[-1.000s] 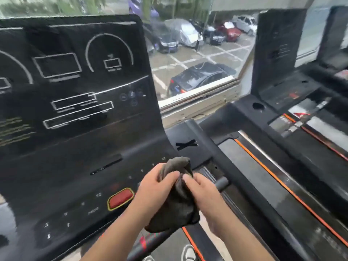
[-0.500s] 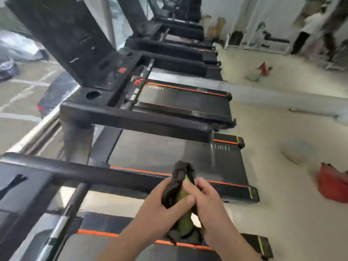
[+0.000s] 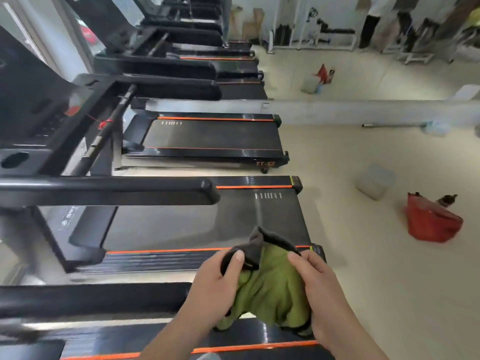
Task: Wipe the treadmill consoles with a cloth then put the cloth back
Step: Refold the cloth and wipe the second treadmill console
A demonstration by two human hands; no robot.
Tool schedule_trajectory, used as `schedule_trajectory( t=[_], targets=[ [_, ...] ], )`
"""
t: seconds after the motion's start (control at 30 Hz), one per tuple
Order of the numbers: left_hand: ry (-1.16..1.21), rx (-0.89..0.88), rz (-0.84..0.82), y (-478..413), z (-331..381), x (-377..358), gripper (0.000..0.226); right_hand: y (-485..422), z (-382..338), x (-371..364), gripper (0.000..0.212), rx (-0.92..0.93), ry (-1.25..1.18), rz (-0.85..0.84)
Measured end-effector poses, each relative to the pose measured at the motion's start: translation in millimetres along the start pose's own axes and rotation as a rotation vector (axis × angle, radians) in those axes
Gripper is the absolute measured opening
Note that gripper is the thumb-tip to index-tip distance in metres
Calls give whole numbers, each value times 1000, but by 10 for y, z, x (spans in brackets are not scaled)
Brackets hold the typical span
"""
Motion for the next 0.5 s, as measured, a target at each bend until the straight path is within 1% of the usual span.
schedule_trajectory(
  t=[0.07, 0.1, 0.2, 0.27, 0.33, 0.43, 0.5],
  targets=[
    [24, 19, 33, -216, 78, 19, 32, -232, -115, 35, 36, 9, 6, 35],
    [78, 47, 50, -324, 115, 38, 34, -363, -201, 18, 35, 22, 21, 40],
    [295, 155, 138, -666, 173, 134, 41, -774, -531, -100, 35, 63, 90, 45],
    [462, 219, 163, -932, 206, 185, 44, -1086, -752, -253, 36, 87, 156, 40],
    [589, 259, 164, -1234, 274, 236, 36, -1415, -967, -457, 36, 110, 207, 33],
    [675, 218, 190, -1699, 471, 432, 10, -1903, -1333, -893, 37, 146, 262, -16],
    [673, 180, 220, -1979, 610, 588, 13, -2172, -1583, -1165, 37, 162, 308, -33]
  ],
)
Point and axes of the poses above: each hand's wrist, its own y-axis away from the middle knuckle, its own x-axis out of the back of the hand, z = x × y, the point moved 9 cm from there along -y, towards the middle knuckle, and after that the axes turned 6 degrees about y, right-handed, at the moved point
